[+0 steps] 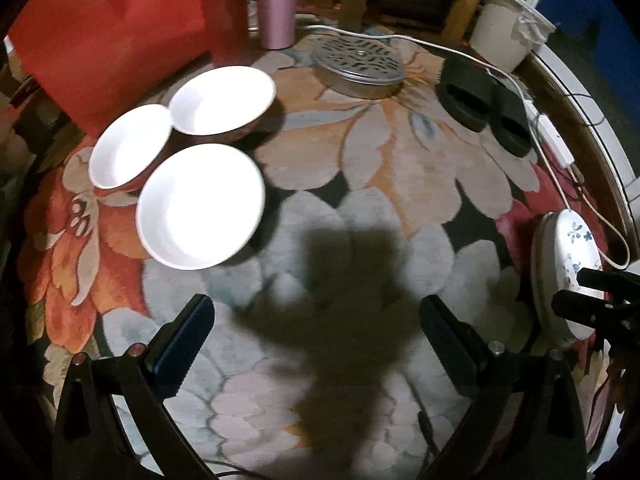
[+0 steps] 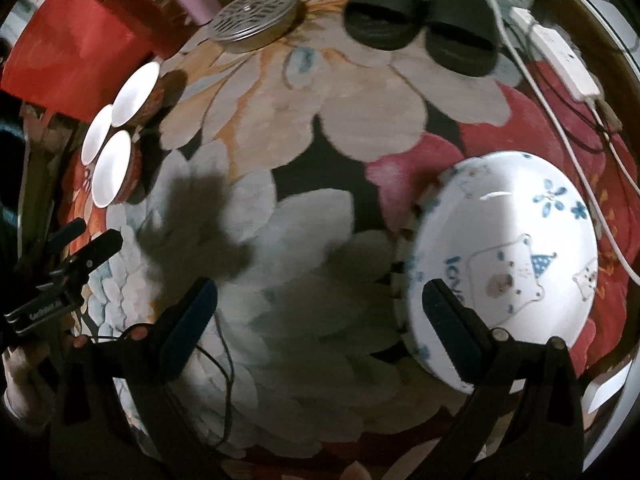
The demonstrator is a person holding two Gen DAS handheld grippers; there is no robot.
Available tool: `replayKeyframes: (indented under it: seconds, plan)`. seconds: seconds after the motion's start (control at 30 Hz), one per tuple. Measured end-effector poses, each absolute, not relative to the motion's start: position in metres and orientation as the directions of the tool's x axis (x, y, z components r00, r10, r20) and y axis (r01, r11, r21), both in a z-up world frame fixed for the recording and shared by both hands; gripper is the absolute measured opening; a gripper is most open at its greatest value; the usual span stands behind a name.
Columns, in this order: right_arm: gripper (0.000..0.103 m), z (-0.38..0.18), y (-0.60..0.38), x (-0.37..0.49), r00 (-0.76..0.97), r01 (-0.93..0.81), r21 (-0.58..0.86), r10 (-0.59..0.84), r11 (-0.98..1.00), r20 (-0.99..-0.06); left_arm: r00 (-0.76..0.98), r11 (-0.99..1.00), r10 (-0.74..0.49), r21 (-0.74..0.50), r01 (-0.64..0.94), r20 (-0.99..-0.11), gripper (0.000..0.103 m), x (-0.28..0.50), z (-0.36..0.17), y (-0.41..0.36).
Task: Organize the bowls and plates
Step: 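Move the right gripper from the stack to the white bowls, then grasp the rim of a white bowl with the right gripper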
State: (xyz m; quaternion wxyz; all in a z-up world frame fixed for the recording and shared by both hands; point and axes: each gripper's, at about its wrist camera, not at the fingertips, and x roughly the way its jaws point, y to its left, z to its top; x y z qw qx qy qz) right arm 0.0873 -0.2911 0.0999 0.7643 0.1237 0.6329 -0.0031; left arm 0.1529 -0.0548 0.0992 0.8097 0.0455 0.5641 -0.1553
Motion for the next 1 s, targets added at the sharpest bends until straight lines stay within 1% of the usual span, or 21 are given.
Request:
replayKeyframes:
  seconds: [0.27,0.43,0.63,0.73,0.77,0.8,0.83,0.9,1.0]
  plan:
    - [0.103,0.094,-0.242,0.116,0.161,0.033,0.188,0.181,0.982,-0.970,0.346,0.970,-0.168,-0.092,0.223,-0.923,0.102,0.168,0.095,-0.008]
    - [0.103,0.088,-0.201,0.140,0.149,-0.050,0.234,0.239,0.971,-0.959,0.357,0.983,-0.153,-0.105,0.150,-0.921,0.102,0.186,0.090,0.027]
    - [0.101,0.079,-0.152,0.173,0.147,-0.127,0.260,0.277,0.957,-0.949,0.363,0.989,-0.147,-0.132,0.066,-0.920,0.102,0.206,0.080,0.059]
    - [0.090,0.075,-0.135,0.190,0.153,-0.135,0.288,0.308,0.948,-0.939,0.367,0.988,-0.155,-0.153,0.033,-0.917,0.102,0.215,0.077,0.069]
    - [0.084,0.075,-0.132,0.195,0.158,-0.130,0.298,0.316,0.946,-0.936,0.369,0.987,-0.157,-0.158,0.027,-0.916,0.101,0.218,0.077,0.071]
    - [0.082,0.074,-0.129,0.198,0.163,-0.124,0.302,0.320,0.945,-0.933,0.372,0.987,-0.158,-0.161,0.023,-0.915,0.100,0.221,0.076,0.072]
    - [0.082,0.073,-0.125,0.204,0.172,-0.115,0.315,0.331,0.942,-0.928,0.373,0.986,-0.161,-0.165,0.021,-0.914,0.098,0.223,0.076,0.072]
    - [0.076,0.071,-0.120,0.211,0.183,-0.107,0.327,0.342,0.939,-0.922,0.366,0.984,-0.171,-0.178,0.013,-0.915,0.089,0.229,0.072,0.072]
    - [0.067,0.062,-0.112,0.223,0.183,-0.087,0.341,0.351,0.936,-0.918,0.346,0.980,-0.187,-0.197,0.005,-0.919,0.083,0.239,0.064,0.071]
